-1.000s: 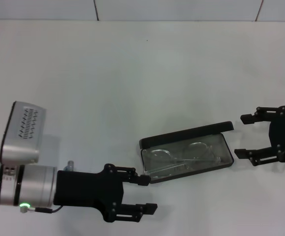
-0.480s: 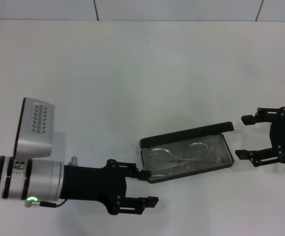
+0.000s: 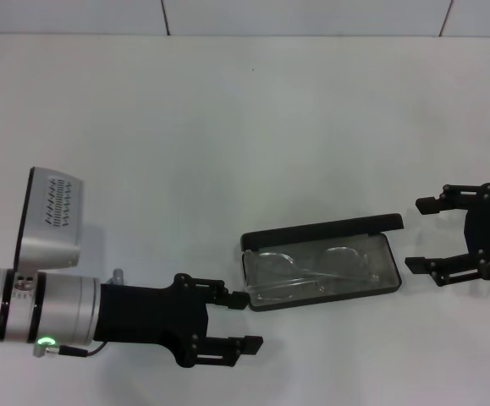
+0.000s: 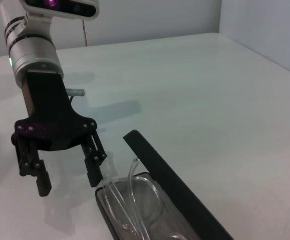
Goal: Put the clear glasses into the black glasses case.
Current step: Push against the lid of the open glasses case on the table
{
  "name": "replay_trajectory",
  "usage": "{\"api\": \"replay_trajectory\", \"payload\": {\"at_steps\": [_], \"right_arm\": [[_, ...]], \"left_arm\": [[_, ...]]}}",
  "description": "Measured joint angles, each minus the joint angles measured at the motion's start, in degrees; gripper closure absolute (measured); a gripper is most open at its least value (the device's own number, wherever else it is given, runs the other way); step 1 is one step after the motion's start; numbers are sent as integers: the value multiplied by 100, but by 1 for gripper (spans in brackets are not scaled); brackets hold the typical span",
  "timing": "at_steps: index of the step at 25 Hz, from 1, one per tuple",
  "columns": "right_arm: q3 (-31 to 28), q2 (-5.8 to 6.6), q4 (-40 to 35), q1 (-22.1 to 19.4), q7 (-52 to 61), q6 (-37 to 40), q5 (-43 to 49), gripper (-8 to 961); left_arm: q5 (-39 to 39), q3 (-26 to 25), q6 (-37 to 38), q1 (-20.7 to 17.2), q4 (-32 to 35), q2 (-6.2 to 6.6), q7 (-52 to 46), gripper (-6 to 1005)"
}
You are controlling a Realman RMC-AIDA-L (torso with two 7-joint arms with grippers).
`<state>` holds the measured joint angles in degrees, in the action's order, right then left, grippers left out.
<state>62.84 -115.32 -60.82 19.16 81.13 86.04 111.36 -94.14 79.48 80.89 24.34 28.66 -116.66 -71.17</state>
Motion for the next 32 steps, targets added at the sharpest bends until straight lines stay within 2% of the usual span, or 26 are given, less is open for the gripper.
{"api": "replay_trajectory", "payload": {"at_steps": [10,15,32], "right_arm": [[-21,1,2,0,-41,0,9,88],[-26,1,9,4,-59,-6,9,88],[-35,16,9,8,-73,-22,8,86]], "left_arm": [[16,-369,-3,-7,8,46,36,340],[-24,-376,-6,30,9,44,48,340],[-131,-358,-179,161,9,-80,50,340]]}}
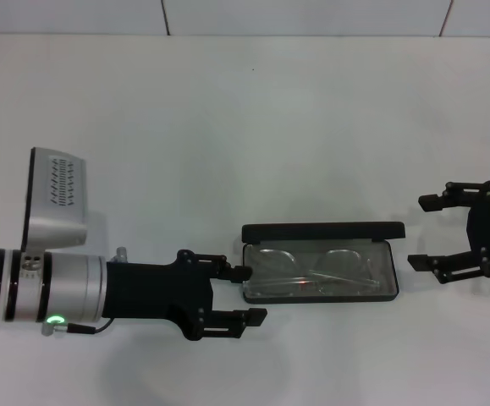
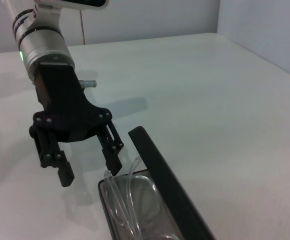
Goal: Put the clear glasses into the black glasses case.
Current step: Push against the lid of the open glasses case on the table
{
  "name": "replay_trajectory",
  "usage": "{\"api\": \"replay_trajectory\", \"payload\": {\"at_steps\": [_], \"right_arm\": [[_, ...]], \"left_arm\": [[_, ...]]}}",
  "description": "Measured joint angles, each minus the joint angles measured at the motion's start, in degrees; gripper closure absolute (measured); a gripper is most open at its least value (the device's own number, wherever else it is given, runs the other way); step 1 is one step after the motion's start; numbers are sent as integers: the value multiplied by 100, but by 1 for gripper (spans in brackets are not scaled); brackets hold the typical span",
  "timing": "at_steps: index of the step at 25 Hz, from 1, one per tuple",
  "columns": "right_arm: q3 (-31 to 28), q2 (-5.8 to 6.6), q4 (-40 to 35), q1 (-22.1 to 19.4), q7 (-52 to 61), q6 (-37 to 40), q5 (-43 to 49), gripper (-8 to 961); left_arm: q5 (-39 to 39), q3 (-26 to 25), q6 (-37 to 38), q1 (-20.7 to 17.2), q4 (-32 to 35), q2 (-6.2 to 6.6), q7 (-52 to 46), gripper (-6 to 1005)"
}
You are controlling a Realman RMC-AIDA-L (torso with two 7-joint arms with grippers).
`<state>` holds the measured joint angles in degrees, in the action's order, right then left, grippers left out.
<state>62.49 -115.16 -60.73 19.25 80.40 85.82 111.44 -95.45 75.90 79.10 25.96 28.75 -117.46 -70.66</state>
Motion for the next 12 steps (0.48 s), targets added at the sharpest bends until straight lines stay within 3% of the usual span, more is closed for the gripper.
{"api": "replay_trajectory", "payload": {"at_steps": [8,12], "right_arm": [[0,3,2,-5,-32,-22,0,87],[1,3,19,-27,-34,-22,0,87]], "left_arm": [[-46,-6,0,77,-1,-49,-13,340],[-47,-51,4,41,-1,3,-63,340]]}}
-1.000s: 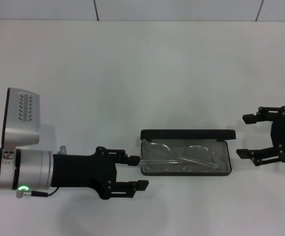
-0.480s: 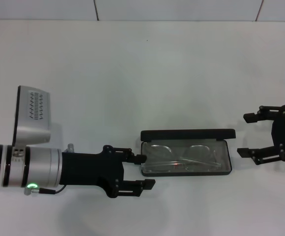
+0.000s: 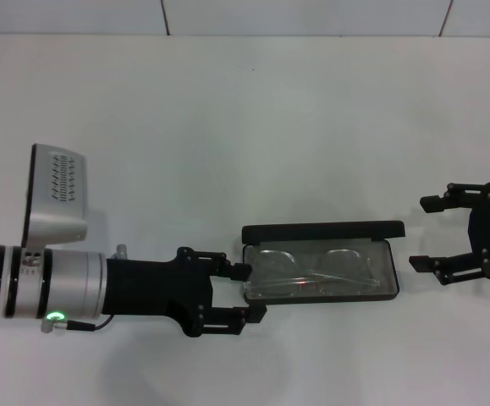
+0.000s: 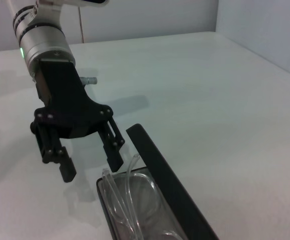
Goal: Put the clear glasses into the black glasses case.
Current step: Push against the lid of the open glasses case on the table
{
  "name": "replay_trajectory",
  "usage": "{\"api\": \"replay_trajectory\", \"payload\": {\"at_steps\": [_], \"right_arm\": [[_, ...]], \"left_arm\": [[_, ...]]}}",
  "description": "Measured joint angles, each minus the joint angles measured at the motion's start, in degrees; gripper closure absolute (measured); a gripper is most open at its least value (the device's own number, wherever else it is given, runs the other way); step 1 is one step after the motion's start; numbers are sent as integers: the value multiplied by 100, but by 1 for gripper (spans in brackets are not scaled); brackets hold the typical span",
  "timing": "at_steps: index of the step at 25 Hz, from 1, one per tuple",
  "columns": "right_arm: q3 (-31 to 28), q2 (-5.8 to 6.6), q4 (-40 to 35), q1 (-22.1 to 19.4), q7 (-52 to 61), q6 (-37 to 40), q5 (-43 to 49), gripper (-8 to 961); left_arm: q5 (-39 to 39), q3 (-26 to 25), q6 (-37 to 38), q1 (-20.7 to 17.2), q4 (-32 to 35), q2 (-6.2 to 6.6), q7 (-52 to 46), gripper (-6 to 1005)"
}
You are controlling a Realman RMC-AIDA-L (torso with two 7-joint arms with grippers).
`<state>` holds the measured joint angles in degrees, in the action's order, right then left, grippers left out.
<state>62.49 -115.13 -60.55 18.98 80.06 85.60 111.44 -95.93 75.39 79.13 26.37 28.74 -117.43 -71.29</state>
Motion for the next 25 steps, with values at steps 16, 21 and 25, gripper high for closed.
{"api": "replay_trajectory", "payload": {"at_steps": [16,21,25], "right_arm": [[24,-11,42,-18,-8,1,0,88],[17,-18,59,-18,-8,1,0,88],[17,-18,69,-18,-8,1,0,86]], "left_arm": [[-25,-31,206,-159,0,123,6,340],[-32,-10,208,-144,0,96,32,340],[-38,-7,208,-108,0,69,44,340]]}}
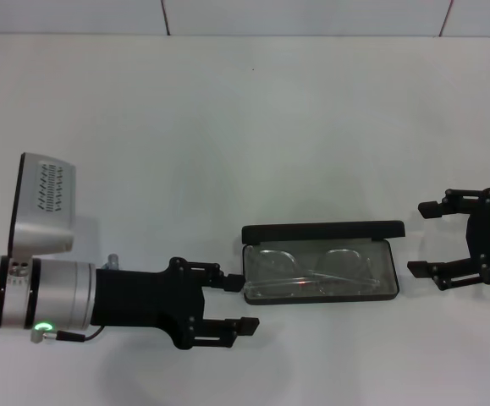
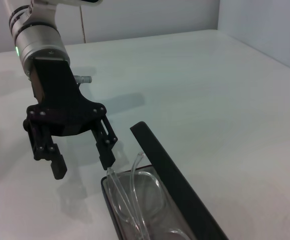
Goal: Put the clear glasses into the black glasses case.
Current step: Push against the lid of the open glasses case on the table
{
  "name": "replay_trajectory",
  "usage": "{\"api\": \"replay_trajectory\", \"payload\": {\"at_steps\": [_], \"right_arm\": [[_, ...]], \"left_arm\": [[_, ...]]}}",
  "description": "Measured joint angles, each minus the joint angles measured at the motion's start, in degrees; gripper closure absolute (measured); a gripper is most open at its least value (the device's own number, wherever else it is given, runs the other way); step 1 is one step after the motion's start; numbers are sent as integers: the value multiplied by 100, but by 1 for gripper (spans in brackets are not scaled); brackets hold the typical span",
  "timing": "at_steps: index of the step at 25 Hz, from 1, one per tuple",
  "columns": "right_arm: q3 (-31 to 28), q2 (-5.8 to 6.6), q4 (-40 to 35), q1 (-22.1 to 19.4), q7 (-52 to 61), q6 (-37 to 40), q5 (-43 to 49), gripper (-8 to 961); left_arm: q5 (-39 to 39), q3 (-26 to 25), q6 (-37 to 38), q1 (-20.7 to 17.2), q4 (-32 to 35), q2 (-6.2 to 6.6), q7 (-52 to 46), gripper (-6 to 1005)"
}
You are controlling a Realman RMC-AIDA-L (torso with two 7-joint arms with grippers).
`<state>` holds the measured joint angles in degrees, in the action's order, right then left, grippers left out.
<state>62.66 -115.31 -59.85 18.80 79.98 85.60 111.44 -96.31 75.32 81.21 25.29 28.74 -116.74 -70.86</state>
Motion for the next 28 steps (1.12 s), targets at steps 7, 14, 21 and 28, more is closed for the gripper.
{"api": "replay_trajectory", "payload": {"at_steps": [7,14,21,28], "right_arm": [[-16,3,16,2,-8,0,0,87],[-18,16,45,39,-23,-6,46,88],[-62,22,7,10,-50,107,31,89],[-1035,0,206,3,-535,657,-771,90]], "left_arm": [[-5,9,0,25,0,-70,2,340],[-42,10,0,97,0,-133,2,339],[-70,-26,50,129,18,-124,-25,339],[259,-1045,902,-361,476,-84,332,339]]}}
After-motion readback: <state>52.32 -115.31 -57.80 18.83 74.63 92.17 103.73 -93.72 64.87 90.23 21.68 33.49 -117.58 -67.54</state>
